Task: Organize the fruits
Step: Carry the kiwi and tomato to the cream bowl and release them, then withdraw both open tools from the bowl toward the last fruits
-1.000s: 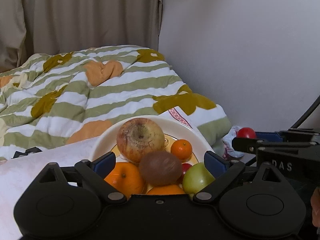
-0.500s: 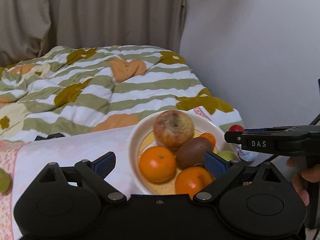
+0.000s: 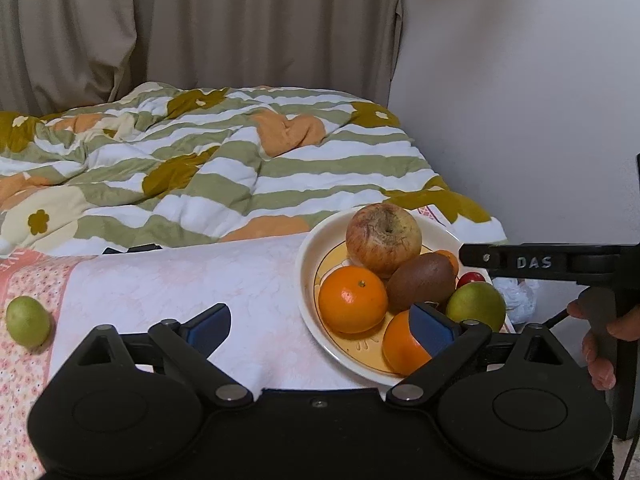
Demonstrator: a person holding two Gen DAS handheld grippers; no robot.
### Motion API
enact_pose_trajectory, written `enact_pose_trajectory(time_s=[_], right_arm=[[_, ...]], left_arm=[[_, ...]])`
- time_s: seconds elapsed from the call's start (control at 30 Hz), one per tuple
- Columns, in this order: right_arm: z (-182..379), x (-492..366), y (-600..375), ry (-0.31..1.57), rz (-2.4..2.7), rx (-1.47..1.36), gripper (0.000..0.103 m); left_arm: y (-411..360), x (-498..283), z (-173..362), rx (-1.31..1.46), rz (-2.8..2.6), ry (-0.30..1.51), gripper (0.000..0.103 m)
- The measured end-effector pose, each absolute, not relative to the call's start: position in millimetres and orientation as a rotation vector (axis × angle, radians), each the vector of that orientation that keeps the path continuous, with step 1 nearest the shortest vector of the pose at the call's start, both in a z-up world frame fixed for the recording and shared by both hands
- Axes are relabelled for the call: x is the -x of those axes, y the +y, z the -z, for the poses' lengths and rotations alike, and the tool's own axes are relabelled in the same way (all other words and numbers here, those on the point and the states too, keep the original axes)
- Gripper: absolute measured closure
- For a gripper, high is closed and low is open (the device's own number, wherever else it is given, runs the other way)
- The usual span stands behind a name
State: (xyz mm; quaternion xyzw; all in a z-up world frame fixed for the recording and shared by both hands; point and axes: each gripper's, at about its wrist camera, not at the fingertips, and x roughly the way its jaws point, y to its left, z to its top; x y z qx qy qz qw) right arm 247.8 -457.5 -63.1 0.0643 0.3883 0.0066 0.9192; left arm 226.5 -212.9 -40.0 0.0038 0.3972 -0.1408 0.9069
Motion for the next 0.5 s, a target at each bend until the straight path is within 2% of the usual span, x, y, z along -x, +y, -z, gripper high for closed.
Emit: enact_pose_trajectory(time_s=[0.03, 0.5], right_arm=[[61, -247, -457, 0.798, -0.014, -0.134, 0.001], [18, -188, -448, 0.731, -0.026, -0.106, 0.001]], left_arm=[[-213, -225, 39, -0.006, 0.29, 0.818, 0.005], [-202, -170, 5, 0.016, 0.261, 0.729, 0.005]])
